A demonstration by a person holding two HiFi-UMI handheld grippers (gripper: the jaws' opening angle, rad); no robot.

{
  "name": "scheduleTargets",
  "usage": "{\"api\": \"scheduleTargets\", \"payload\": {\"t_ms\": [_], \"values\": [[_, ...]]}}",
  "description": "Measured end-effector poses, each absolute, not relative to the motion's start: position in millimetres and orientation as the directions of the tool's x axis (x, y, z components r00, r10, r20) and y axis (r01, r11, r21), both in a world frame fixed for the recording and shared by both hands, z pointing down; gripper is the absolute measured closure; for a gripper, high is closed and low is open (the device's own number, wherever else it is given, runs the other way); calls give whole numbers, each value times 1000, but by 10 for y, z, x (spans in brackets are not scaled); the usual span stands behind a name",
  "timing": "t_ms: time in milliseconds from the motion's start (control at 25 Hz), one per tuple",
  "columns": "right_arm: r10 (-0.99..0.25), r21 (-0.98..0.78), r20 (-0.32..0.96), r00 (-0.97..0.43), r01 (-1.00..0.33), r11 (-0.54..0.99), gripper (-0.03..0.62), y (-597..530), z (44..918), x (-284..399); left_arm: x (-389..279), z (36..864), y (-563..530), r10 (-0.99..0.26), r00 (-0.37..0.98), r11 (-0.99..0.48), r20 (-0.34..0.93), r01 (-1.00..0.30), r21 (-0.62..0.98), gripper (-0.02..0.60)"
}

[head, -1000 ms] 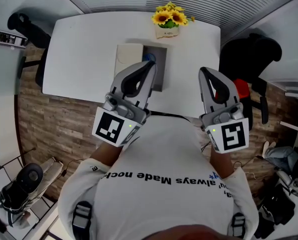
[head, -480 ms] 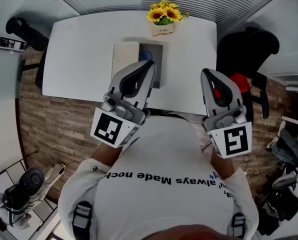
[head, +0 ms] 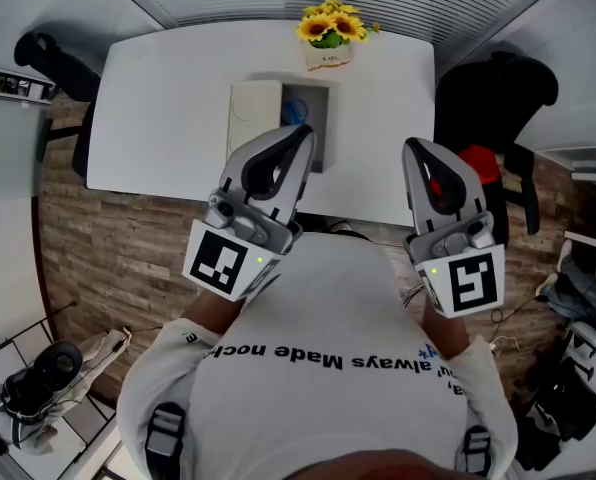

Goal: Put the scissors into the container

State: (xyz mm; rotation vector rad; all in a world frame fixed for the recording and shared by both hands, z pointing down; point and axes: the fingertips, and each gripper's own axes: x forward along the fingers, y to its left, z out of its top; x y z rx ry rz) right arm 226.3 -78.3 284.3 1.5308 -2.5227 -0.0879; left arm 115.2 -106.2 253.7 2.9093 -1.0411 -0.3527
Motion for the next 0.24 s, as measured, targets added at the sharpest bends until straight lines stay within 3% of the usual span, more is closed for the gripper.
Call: {"api": "scheduleTargets", "payload": {"t_ms": [240], "values": [[-882, 153, 147, -448, -871, 467, 588, -739, 2830, 2173, 1045, 2512, -1022, -631, 748, -774, -205, -625, 99, 563]]}}
